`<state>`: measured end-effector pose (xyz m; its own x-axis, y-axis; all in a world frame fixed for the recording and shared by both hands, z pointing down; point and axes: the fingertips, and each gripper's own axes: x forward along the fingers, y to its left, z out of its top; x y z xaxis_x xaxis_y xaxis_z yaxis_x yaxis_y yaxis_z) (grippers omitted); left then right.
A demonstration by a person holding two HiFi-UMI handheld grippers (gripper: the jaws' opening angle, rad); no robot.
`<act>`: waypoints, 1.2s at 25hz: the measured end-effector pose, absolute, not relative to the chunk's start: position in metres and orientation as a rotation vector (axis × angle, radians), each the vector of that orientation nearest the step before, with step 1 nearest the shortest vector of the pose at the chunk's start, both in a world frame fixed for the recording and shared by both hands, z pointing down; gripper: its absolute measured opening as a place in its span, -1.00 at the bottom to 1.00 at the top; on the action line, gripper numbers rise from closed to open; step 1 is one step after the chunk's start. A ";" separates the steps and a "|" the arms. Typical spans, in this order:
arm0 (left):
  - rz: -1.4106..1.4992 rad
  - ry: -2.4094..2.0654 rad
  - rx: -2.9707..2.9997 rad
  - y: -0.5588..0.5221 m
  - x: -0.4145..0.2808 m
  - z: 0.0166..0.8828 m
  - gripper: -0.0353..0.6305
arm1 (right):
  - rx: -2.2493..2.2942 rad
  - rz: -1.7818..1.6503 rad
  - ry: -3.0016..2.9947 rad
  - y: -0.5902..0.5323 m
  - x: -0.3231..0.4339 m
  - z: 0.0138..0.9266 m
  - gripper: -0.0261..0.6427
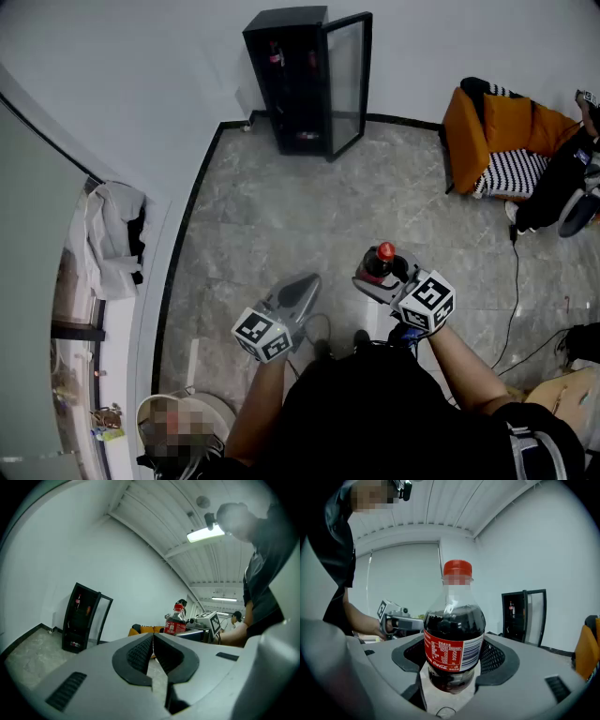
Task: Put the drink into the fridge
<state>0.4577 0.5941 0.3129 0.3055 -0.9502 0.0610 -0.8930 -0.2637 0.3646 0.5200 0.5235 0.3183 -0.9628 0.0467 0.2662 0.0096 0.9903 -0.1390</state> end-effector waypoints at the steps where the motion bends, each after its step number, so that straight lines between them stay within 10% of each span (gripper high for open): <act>1: -0.244 -1.660 2.243 0.594 0.460 0.314 -0.85 | -0.044 0.198 -2.863 0.522 0.521 0.319 -0.01; 30: -0.233 -1.754 2.103 0.562 0.466 0.327 -0.85 | -0.041 0.276 -2.848 0.470 0.559 0.330 -0.01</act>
<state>0.4662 0.5619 0.3266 0.2027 -0.9719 0.1200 -0.9068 -0.1401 0.3977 0.5592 0.4697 0.3303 -0.9608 0.0543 0.2718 0.0010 0.9813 -0.1925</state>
